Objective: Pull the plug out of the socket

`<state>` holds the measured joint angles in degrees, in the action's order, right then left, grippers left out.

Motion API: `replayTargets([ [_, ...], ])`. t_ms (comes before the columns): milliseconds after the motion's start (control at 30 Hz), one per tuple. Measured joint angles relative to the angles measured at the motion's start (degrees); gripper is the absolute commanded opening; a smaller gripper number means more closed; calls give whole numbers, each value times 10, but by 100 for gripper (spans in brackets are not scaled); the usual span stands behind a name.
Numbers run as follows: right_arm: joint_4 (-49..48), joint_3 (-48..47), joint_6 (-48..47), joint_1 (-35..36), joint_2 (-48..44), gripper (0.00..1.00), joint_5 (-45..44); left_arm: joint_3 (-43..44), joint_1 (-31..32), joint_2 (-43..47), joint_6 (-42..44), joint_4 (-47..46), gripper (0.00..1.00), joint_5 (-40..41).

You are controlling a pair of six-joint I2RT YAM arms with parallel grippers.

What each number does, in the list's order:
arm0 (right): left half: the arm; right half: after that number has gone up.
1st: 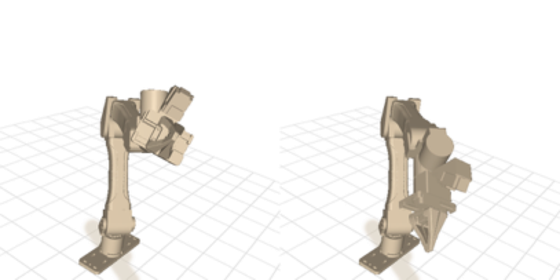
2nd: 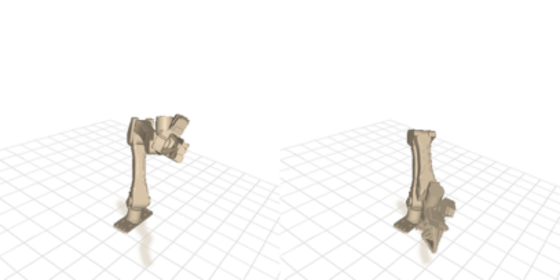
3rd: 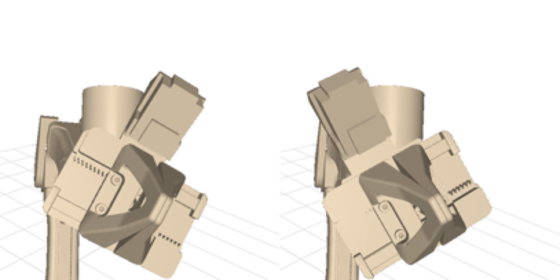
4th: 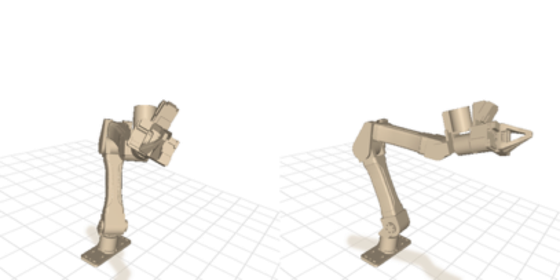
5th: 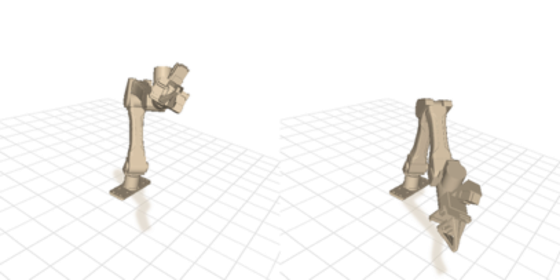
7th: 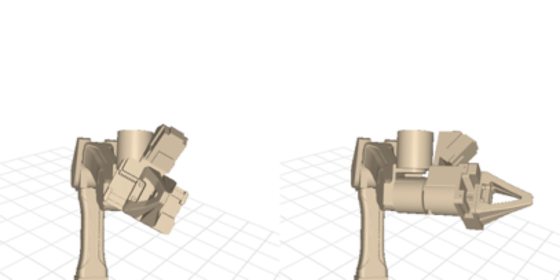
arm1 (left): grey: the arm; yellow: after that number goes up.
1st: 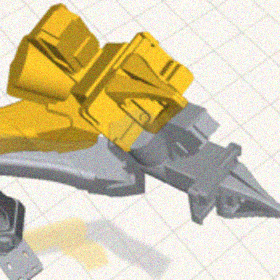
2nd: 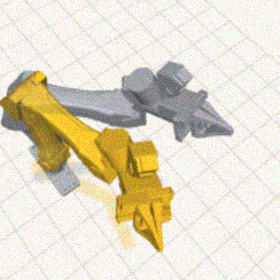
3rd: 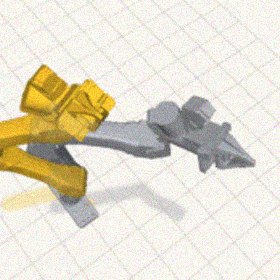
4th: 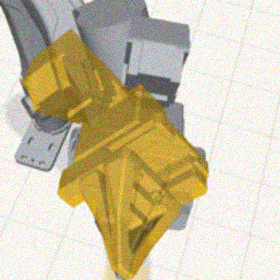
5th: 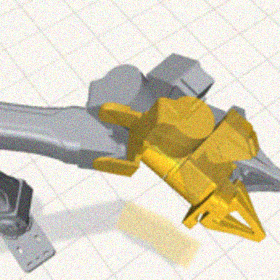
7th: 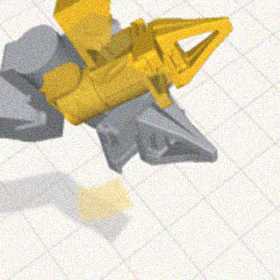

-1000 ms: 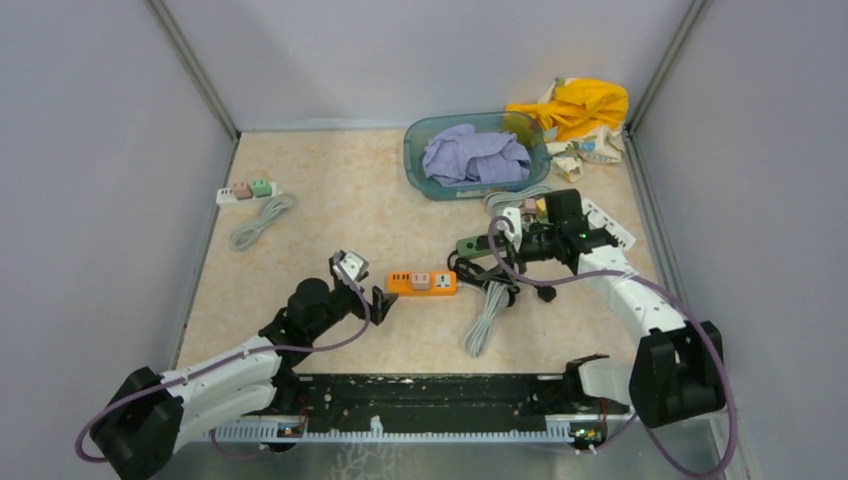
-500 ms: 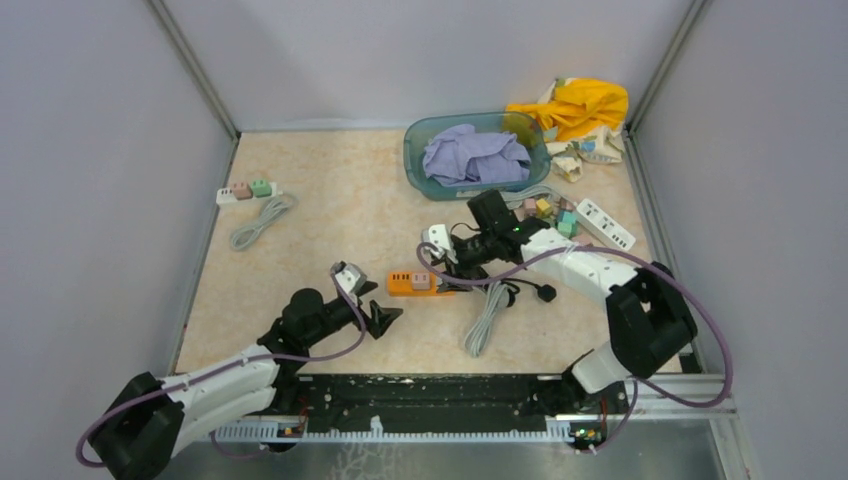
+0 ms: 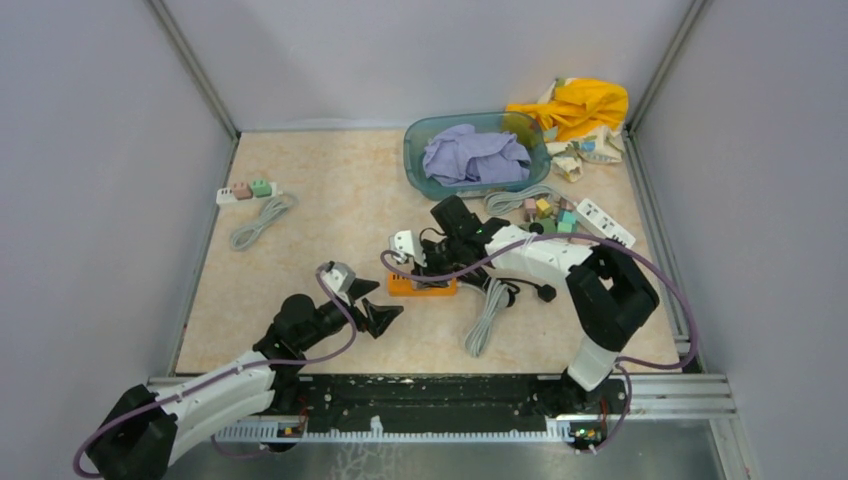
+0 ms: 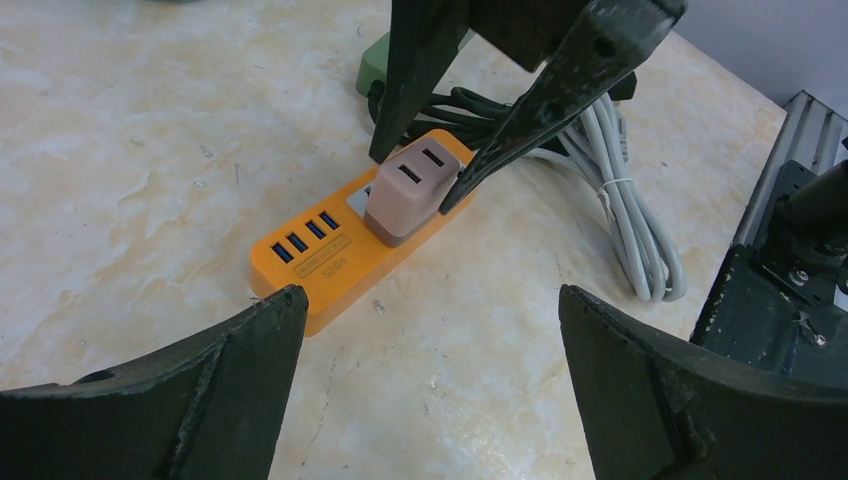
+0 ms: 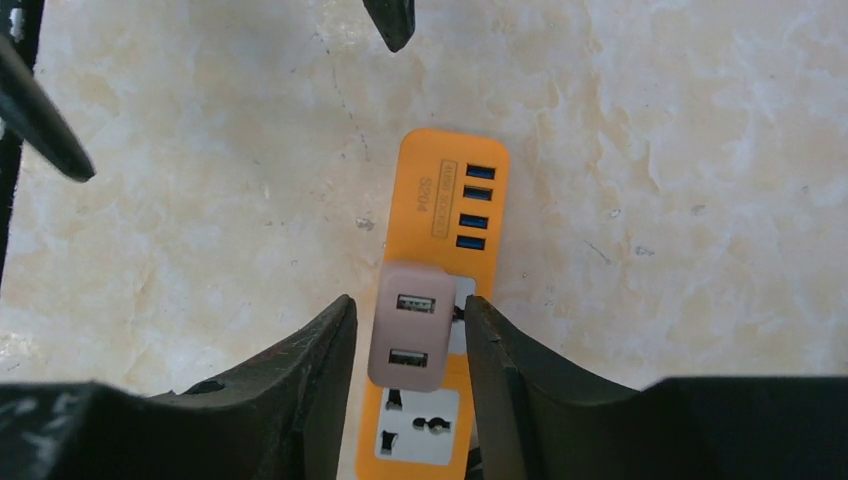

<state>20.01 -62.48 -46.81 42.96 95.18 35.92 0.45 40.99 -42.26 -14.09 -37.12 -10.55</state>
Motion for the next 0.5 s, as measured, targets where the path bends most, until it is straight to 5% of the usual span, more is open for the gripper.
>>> replayTargets([
  [300,-8,-6,25,18,30,7,-29,0,0,0,-2,-2,100,-2],
  [500,-7,17,8,14,8,1,-26,0,0,-33,15,-54,100,-43],
])
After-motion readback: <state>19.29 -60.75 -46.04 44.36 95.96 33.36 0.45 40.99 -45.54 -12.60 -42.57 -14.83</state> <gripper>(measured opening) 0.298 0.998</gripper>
